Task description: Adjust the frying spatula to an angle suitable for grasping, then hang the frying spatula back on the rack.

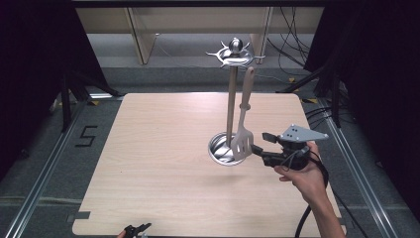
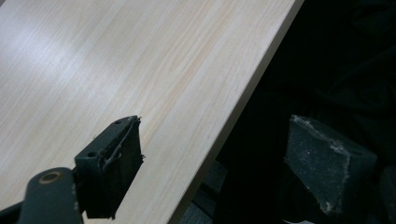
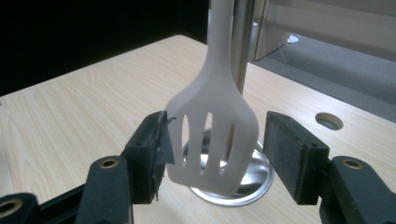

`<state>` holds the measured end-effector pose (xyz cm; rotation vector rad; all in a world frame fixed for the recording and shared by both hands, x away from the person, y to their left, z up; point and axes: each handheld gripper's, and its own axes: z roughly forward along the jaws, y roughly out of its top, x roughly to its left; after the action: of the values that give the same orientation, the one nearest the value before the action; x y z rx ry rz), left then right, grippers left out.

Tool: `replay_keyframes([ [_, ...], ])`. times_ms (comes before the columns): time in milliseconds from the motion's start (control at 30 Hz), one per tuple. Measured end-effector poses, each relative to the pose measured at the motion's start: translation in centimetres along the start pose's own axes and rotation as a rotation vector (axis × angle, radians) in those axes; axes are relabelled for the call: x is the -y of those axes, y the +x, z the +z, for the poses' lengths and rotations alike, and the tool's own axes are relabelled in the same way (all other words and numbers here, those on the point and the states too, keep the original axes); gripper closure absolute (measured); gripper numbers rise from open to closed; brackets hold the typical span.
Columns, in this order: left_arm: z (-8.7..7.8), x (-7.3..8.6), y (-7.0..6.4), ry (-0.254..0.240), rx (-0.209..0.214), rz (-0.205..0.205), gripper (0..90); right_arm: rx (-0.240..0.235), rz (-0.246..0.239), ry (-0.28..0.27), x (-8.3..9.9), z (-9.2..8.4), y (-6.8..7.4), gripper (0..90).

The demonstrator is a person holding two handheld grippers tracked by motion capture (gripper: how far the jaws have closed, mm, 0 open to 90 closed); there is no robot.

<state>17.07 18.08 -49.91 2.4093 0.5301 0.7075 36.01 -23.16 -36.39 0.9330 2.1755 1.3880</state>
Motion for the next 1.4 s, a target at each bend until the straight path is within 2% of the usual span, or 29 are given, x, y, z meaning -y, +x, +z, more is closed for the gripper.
replay_keyframes([
  [67, 0.1, -0.1, -0.1, -0.001, -0.001, 0.004, 17.8, -0.001, -0.012, -0.006, 0.2, 0.1, -0.1, 41.4],
  [100, 0.1, -0.1, -0.1, 0.001, 0.009, 0.008, 17.8, -0.004, 0.000, 0.015, 0.4, -0.1, -0.1, 41.3],
  [133, 0.0, -0.2, -0.1, 0.005, -0.003, 0.013, 17.8, -0.007, -0.012, 0.025, 0.9, 0.0, -0.3, 41.1],
  [200, 0.0, -0.2, -0.1, -0.001, -0.002, 0.006, 17.8, 0.001, -0.010, 0.014, 1.1, 0.1, -0.3, 41.1],
  [233, 0.1, -0.2, 0.0, 0.001, 0.000, 0.008, 17.8, 0.002, 0.002, 0.034, 1.3, 0.0, -0.2, 41.0],
  [300, 0.2, -0.2, 0.0, 0.003, 0.005, 0.002, 17.8, 0.002, 0.001, 0.037, 1.7, 0.2, -0.4, 40.7],
  [333, 0.3, -0.2, 0.0, 0.001, 0.010, -0.002, 17.8, 0.000, -0.019, 0.040, 1.8, 0.2, -0.6, 40.6],
  [367, 0.2, -0.2, 0.0, 0.002, 0.011, -0.003, 17.8, 0.003, -0.004, 0.038, 2.0, 0.3, -0.5, 40.3],
  [433, 0.1, -0.2, 0.0, 0.004, 0.002, 0.001, 17.8, -0.004, -0.003, 0.059, 2.4, 0.2, -0.4, 39.7],
  [467, 0.2, -0.2, 0.0, 0.000, -0.001, -0.003, 17.8, -0.006, -0.021, 0.059, 2.5, 0.3, -0.4, 39.5],
  [500, 0.2, -0.2, 0.0, 0.000, -0.011, -0.001, 17.8, 0.000, -0.012, 0.059, 2.7, 0.3, -0.3, 39.4],
  [633, 0.2, -0.1, 0.0, -0.001, 0.011, -0.003, 17.8, -0.012, -0.013, 0.086, 3.3, 0.6, -0.1, 39.1],
  [700, 0.2, -0.1, 0.0, -0.004, -0.011, -0.003, 17.8, -0.024, -0.013, 0.102, 3.8, 1.0, 0.0, 38.9],
  [800, 0.3, -0.1, -0.1, -0.005, -0.008, -0.002, 17.8, -0.032, -0.009, 0.121, 4.1, 1.1, 0.3, 38.7],
  [867, 0.3, -0.1, -0.1, -0.003, -0.013, 0.000, 17.8, -0.020, -0.027, 0.109, 4.2, 1.2, 0.2, 38.5],
  [900, 0.3, -0.1, -0.1, -0.004, -0.015, -0.002, 17.8, -0.028, -0.002, 0.120, 4.2, 1.1, 0.4, 38.5],
  [933, 0.3, -0.1, -0.1, -0.004, -0.015, -0.002, 17.8, -0.028, -0.002, 0.120, 4.2, 1.1, 0.4, 38.5],
  [967, 0.3, -0.1, -0.1, -0.004, -0.014, -0.002, 17.8, -0.025, -0.024, 0.117, 4.2, 1.1, 0.3, 38.5],
  [1033, 0.3, -0.1, -0.1, -0.001, 0.000, -0.001, 17.8, -0.031, -0.013, 0.125, 4.3, 1.0, 0.4, 38.5],
  [1067, 0.3, -0.1, -0.1, 0.000, -0.001, 0.000, 17.8, -0.023, -0.033, 0.114, 4.4, 1.1, 0.4, 38.5],
  [1133, 0.3, -0.1, -0.1, -0.001, 0.002, 0.000, 17.8, -0.036, -0.014, 0.130, 4.5, 1.0, 0.6, 38.4],
  [1167, 0.3, -0.1, -0.1, -0.004, -0.018, -0.001, 17.8, -0.033, -0.025, 0.125, 4.5, 1.0, 0.5, 38.4],
  [1233, 0.3, -0.1, -0.1, -0.004, -0.015, -0.001, 17.8, -0.031, -0.035, 0.118, 4.6, 1.0, 0.5, 38.3],
  [1267, 0.3, -0.1, -0.1, -0.003, -0.016, 0.000, 17.8, -0.027, -0.063, 0.111, 4.6, 1.1, 0.3, 38.2],
  [1300, 0.3, -0.1, -0.2, -0.001, -0.016, 0.003, 17.8, -0.031, -0.047, 0.121, 4.7, 1.0, 0.4, 38.2],
  [1333, 0.2, -0.1, -0.1, 0.000, 0.005, 0.005, 17.8, -0.033, -0.011, 0.138, 4.8, 1.0, 0.7, 38.0],
  [1367, 0.1, -0.1, -0.1, -0.002, -0.002, 0.008, 17.8, -0.028, -0.022, 0.136, 4.9, 1.0, 0.7, 37.9],
  [1400, 0.0, -0.2, -0.1, -0.004, 0.009, 0.006, 17.8, -0.029, -0.031, 0.140, 5.0, 1.0, 0.5, 37.6],
])
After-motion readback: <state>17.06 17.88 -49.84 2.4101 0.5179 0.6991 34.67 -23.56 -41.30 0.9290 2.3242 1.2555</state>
